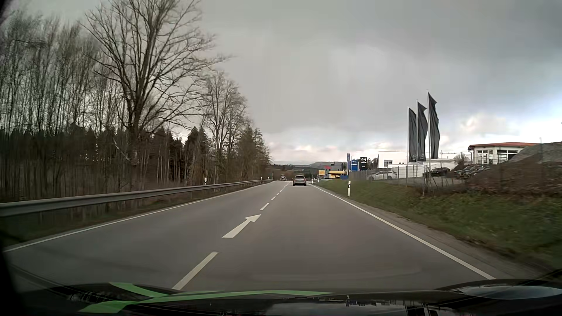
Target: Follow the waypoints while adhering to traffic rules and regulations
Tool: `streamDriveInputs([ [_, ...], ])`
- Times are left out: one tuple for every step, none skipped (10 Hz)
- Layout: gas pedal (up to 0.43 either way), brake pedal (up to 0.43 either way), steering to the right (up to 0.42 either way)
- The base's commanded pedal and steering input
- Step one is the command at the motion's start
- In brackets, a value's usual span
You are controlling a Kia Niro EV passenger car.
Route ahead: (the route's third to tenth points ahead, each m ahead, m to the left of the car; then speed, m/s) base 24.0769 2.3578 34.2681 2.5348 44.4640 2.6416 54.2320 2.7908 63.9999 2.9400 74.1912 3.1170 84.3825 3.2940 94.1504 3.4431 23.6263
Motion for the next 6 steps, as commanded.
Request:
streamDriveInputs([
  [0.059,0.000,-0.003],
  [0.067,0.000,-0.003],
  [0.067,0.000,-0.003],
  [0.067,0.000,-0.003],
  [0.067,0.000,-0.003],
  [0.067,0.000,-0.003],
])
